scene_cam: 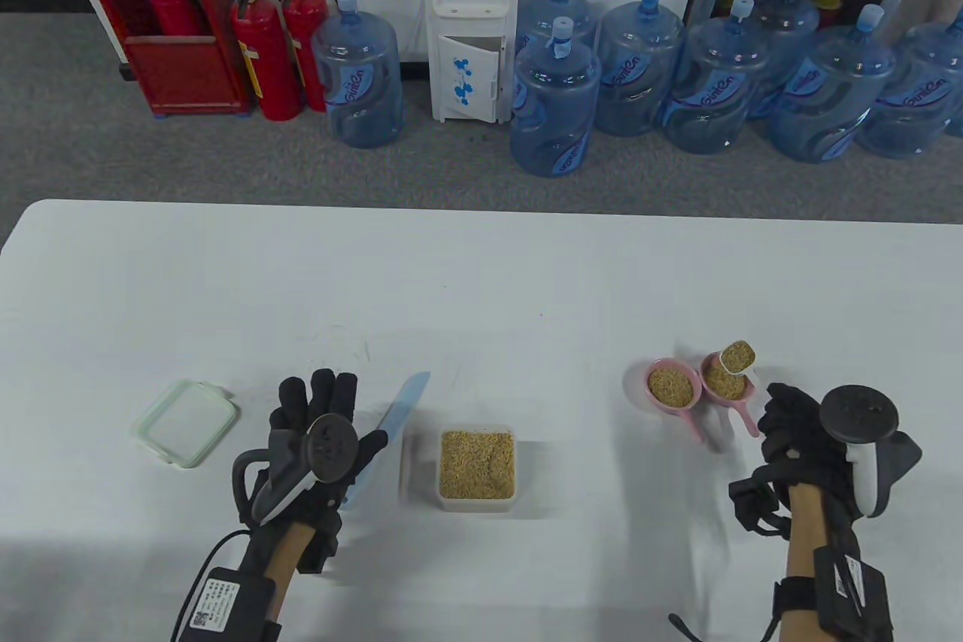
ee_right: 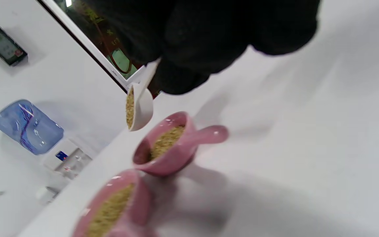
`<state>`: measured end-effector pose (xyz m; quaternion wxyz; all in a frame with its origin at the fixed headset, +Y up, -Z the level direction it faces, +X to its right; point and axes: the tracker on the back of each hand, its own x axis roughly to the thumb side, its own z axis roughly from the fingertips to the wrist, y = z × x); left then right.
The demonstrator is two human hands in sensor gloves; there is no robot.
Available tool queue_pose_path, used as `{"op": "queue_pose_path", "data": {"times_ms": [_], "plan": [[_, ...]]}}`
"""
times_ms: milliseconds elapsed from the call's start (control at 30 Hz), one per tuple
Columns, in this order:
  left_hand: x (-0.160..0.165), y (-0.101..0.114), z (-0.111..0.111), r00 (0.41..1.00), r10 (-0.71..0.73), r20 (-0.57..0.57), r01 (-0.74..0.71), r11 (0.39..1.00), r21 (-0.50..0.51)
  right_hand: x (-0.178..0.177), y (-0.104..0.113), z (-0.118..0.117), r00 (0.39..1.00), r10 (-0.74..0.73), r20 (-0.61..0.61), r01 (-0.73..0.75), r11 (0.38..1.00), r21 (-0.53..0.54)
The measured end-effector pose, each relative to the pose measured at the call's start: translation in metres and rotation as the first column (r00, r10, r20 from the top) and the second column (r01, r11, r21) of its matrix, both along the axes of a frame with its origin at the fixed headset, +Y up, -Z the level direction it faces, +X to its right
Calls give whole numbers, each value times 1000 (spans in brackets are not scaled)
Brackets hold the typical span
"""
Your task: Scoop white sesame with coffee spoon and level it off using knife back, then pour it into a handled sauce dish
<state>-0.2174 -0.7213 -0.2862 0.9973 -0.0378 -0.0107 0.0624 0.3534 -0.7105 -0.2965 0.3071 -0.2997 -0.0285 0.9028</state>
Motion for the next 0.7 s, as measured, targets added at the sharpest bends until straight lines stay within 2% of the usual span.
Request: {"op": "queue_pose_path", "data": {"times_ms": [167,367,533,700], "plan": [[0,0,0,1000,-4,1,4,1000,-3,-10,1,-2,987,157,-15,-157,987,-24],[0,0,-1,1000,-3,5,3,1000,-6,-19,0,-3,945,327,-23,-327,943,-62],[0,-2,-2,1000,0,7,0,1000,-3,-22,3,1,910,414,-21,-415,908,-61],[0,-3,-2,1000,2,10,-2,1000,-3,-24,11,8,902,431,-4,-431,902,2]]}}
